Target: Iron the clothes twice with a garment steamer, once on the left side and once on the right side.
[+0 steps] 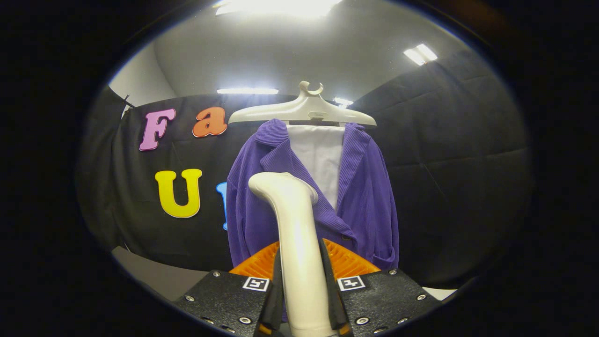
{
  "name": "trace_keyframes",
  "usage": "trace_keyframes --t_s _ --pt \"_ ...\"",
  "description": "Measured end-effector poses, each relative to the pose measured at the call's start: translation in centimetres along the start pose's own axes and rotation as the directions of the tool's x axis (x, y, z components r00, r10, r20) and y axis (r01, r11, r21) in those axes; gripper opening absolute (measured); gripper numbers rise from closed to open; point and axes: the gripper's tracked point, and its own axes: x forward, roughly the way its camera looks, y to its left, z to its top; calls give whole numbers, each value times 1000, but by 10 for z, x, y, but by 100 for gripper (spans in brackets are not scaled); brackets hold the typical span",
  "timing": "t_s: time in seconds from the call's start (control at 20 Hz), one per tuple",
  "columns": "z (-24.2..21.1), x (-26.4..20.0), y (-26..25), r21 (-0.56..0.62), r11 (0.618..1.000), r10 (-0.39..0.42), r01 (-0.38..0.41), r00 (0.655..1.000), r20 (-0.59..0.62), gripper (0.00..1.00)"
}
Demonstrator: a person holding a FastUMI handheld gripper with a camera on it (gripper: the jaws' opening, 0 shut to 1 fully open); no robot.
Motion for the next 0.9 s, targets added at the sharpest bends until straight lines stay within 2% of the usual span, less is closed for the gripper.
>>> trace_keyframes --t_s 0.5,0.9 --pt "-66 -16 -6 -102 994 -40 31 995 -89 38" --pt "-130 -23 -10 -132 991 -62 37 980 -188 38"
